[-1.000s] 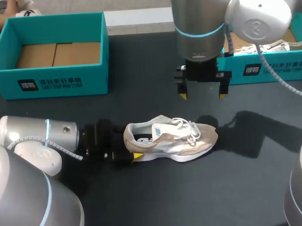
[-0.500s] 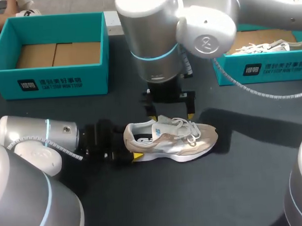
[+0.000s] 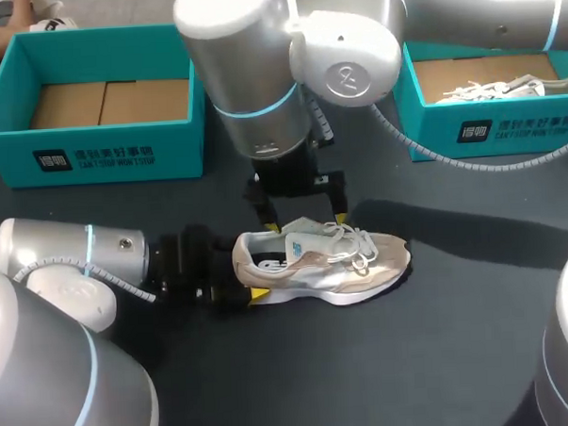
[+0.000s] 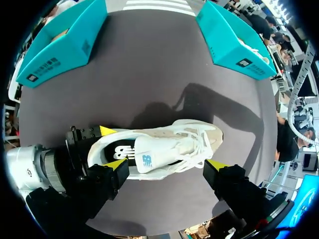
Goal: Take the shoe out of the shoebox, open the shoe tongue, remove and reinsert the insole, then place the shoe into the shoebox
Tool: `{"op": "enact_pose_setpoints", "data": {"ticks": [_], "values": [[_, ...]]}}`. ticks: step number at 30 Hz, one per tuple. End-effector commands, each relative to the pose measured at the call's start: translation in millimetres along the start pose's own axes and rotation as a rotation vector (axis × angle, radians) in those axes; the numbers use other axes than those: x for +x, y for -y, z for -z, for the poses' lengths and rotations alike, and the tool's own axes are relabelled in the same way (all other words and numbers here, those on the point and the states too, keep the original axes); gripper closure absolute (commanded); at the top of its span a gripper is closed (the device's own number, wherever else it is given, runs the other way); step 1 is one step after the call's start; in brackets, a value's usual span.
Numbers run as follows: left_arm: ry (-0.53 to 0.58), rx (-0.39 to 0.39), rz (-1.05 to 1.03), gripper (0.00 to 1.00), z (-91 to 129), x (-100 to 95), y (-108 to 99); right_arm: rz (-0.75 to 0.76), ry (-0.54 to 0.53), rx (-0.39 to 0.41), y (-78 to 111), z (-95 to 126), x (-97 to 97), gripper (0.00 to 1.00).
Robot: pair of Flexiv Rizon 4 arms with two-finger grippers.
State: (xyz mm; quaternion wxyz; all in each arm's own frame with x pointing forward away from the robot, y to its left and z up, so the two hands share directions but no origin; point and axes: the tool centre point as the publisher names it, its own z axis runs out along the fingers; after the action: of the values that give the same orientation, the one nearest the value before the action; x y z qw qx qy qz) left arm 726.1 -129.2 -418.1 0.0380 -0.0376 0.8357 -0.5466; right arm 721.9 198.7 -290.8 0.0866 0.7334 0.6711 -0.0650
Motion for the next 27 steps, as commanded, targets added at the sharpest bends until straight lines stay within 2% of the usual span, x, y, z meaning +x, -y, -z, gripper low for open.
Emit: {"op": "enact_pose_setpoints", "data": {"ticks": [1, 7, 12, 21, 27], "values": [[0.002, -0.001, 0.000, 1.00, -3, 1.9, -2, 0.006, 0.016, 0.014, 3.7, -14, 16.8, 0.00], [0.002, -0.001, 0.000, 1.00, -3, 1.9, -2, -0.008, 0.014, 0.012, 9.1, -33, 27.9, 0.00], [0.002, -0.001, 0.000, 1.00, -3, 1.9, -2, -0.032, 0.034, 0.005, 8.4, -43, 24.5, 0.00], [0.002, -0.001, 0.000, 1.00, -3, 1.9, -2, -0.010, 0.195, -0.052, 9.8, -54, 19.3, 0.00], [0.002, -0.001, 0.000, 1.00, -3, 1.9, -2, -0.015, 0.239, -0.070, 13.7, -61, 21.7, 0.00]]}}
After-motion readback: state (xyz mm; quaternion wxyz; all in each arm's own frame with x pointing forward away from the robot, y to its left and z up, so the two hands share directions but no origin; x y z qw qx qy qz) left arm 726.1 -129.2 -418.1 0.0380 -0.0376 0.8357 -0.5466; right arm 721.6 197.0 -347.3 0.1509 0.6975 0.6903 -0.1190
